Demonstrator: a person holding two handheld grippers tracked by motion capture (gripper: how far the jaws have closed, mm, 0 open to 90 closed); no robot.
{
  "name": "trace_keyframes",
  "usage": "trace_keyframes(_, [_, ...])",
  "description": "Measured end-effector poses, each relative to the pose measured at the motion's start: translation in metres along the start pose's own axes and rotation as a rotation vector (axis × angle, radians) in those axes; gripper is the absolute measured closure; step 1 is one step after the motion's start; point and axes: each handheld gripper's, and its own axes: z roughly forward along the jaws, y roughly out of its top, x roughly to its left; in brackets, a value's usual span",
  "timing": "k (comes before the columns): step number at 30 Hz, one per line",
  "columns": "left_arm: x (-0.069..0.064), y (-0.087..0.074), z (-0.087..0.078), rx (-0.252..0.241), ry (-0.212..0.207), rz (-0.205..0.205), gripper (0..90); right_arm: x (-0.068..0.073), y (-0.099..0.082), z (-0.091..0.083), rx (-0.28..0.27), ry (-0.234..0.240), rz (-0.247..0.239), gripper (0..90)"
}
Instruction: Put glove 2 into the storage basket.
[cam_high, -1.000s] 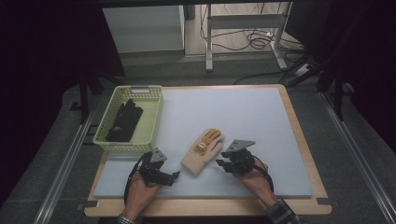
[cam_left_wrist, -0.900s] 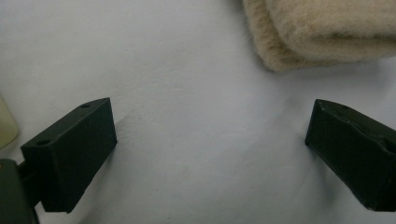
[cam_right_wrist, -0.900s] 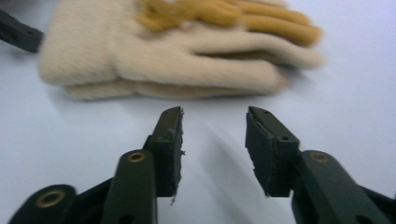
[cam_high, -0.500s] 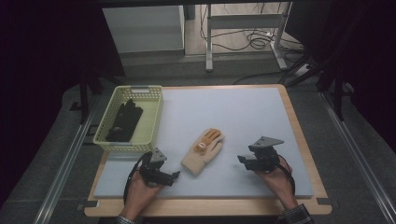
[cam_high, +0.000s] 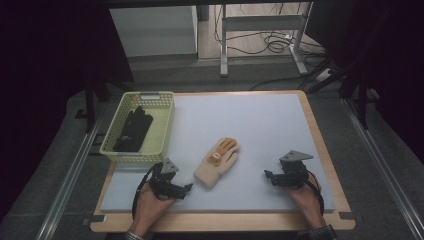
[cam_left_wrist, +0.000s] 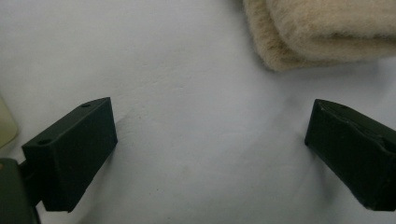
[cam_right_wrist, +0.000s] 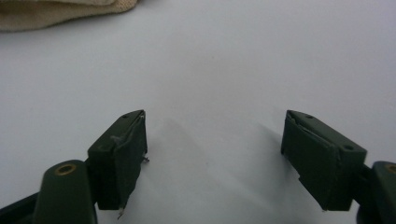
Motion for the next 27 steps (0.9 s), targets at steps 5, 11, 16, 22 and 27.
trace_keyframes(5, [0.000,0.000,-0.001,0.004,-0.005,0.003,2.6,0.000,0.000,0.001,0.000,-0.005,0.005,19.7])
trace_keyframes(11, [-0.002,0.004,-0.005,0.018,-0.050,0.006,2.5,0.000,-0.001,0.001,-0.001,-0.008,0.005,19.5])
trace_keyframes(16, [-0.011,0.019,-0.005,0.025,-0.085,0.012,0.0,0.000,-0.001,0.001,-0.001,-0.008,0.005,19.5])
trace_keyframes(22, [-0.022,0.052,-0.001,0.032,-0.114,0.034,0.0,0.000,-0.001,0.001,-0.001,-0.009,0.005,19.5])
trace_keyframes(27, [-0.032,0.078,0.012,0.056,-0.113,0.064,0.0,0.000,-0.001,0.000,-0.001,-0.008,0.005,19.4])
